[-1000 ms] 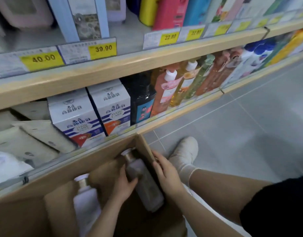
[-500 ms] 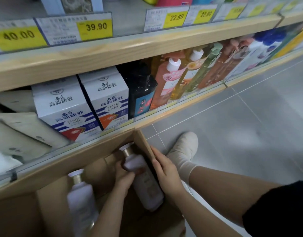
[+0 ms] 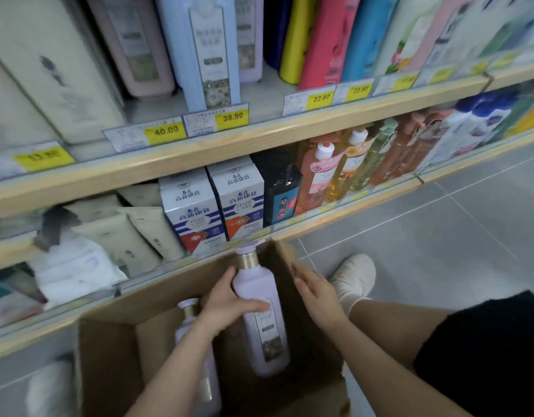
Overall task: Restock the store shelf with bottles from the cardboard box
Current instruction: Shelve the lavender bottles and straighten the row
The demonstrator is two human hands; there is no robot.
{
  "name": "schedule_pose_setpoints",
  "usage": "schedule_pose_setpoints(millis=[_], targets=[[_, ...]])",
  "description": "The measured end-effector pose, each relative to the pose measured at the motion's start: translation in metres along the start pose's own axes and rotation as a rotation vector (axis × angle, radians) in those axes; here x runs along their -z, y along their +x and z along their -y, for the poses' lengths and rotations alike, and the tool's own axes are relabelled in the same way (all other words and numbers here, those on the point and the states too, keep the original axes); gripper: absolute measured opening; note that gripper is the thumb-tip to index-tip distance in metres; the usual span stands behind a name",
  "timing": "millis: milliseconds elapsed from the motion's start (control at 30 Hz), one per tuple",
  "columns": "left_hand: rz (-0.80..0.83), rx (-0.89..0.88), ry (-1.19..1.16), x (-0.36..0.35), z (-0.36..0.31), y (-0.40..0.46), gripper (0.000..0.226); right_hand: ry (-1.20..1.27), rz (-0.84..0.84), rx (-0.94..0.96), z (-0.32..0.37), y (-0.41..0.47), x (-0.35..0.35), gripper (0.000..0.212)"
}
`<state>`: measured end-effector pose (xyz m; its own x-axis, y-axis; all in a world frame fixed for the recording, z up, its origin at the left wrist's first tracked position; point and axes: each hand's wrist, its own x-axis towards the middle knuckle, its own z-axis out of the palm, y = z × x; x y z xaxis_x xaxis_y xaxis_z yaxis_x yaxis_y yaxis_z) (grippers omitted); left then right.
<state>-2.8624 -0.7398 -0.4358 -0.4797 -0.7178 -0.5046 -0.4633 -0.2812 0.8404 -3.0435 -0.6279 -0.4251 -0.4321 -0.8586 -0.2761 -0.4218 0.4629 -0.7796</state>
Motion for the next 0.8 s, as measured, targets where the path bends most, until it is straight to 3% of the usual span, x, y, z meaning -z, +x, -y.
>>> schedule_pose_setpoints(millis=[100,200,367,467,567,700,800], targets=[[-0.044,-0.117,0.01,0.019,-0.037,-0.028,0.084,0.05,0.046,0.064,0.035,-0.007,0.013,0.032],[-0.096,-0.2,-0.044,0.034,-0.078,-0.049,0.096,0.146,0.069,0.186,0.077,-0.019,0.03,0.032],[-0.158,-0.392,-0.033,0.044,-0.153,-0.083,0.085,0.101,0.113,0.43,0.137,-0.044,0.062,0.054],[-0.2,-0.464,-0.055,0.041,-0.194,-0.094,0.082,0.097,0.001,0.522,0.168,-0.052,0.075,0.072],[-0.258,-0.524,-0.027,0.03,-0.229,-0.103,0.085,0.039,-0.202,0.48,0.189,-0.052,0.08,0.084],[-0.313,-0.622,0.047,0.017,-0.256,-0.105,0.089,-0.084,-0.41,0.383,0.199,-0.037,0.089,0.081],[-0.225,-0.719,0.065,0.023,-0.269,-0.103,0.065,-0.019,-0.497,0.381,0.2,-0.023,0.106,0.083]])
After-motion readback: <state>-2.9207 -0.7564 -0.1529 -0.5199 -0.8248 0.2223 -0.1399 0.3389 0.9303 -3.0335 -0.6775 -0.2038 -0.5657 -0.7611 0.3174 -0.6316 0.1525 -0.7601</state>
